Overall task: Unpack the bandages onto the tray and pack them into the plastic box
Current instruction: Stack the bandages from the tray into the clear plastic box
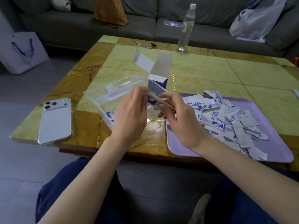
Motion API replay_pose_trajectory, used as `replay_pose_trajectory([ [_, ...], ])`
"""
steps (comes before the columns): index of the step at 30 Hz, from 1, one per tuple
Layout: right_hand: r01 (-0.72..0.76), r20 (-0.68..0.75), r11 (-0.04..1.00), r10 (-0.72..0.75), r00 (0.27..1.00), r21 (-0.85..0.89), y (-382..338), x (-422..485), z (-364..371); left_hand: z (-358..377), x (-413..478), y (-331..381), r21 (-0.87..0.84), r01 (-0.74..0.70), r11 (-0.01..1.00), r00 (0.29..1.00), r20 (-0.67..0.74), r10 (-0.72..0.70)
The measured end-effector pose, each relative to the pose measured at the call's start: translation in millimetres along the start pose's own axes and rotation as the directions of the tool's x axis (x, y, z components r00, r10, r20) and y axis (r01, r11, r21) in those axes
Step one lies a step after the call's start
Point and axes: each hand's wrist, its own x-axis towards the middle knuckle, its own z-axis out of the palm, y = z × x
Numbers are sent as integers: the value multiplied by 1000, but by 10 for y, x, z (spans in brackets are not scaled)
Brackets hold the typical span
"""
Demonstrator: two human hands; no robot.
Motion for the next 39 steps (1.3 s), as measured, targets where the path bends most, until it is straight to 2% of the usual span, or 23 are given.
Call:
replay_pose_trajectory([
  [6,137,-25,979,-142,990,-148,-99,393,241,-263,48,-178,-23,98,995,995,-21,-99],
  [12,232,16,912,-241,970,-338,-175,645,471,-429,63,-330,121,179,976,983,-74,-171],
  [14,184,64,923,-173,983,-337,-211,704,483,-475,69,-346,153,203,967,979,-53,-197],
  [18,81,216,898,16,976,-431,-237,862,426,-574,4,-467,276,372,886,917,37,-396],
  [22,-110,301,875,276,913,-471,-90,1046,433,-636,-83,-572,388,429,816,869,70,-490],
  [25,-181,364,830,414,834,-528,34,1162,547,-659,-153,-596,422,427,800,848,119,-516],
  [32,-235,463,754,585,666,-614,119,1257,825,-665,-216,-588,437,411,800,837,166,-521],
  [34,-261,474,746,611,634,-613,116,1252,874,-665,-225,-581,440,405,801,836,177,-520],
  [39,-202,512,721,633,581,-662,87,1203,950,-661,-224,-568,425,414,805,833,179,-523],
])
